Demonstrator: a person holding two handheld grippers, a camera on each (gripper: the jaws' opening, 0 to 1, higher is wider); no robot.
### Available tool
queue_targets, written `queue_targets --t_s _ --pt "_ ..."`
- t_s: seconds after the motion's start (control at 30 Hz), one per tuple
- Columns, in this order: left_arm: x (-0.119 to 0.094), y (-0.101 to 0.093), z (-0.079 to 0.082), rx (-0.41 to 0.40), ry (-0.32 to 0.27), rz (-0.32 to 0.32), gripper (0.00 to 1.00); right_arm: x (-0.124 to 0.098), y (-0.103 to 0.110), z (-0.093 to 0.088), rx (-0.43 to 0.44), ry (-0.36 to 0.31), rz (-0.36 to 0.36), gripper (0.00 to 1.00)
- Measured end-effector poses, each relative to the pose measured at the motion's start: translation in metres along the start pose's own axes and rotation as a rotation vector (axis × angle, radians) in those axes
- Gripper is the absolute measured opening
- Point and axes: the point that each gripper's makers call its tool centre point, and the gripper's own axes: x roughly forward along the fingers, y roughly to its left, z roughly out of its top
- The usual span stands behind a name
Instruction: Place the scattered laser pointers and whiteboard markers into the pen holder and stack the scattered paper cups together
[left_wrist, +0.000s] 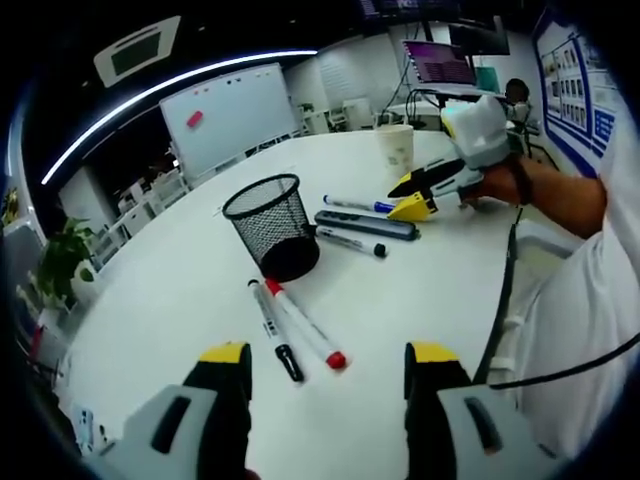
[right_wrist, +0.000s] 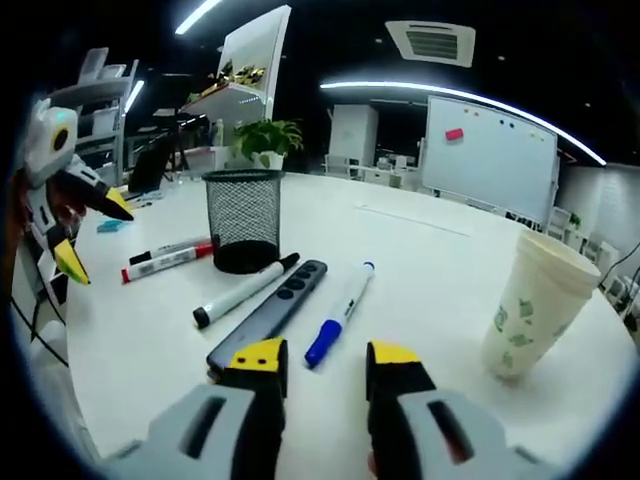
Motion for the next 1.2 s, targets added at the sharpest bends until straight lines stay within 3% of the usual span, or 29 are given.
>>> queue_targets --t_s 0.63,1.2 --pt "-0.002 0.003 -0.003 0.002 0.013 0.003 0.62 0.010 0.001 0.003 -0.015 0.001 0.002 0.31" --pt "-0.001 0.002 -0.006 -0.001 0.020 -0.005 0.62 0.013 0.002 0.001 0.041 0.019 0.003 0.25"
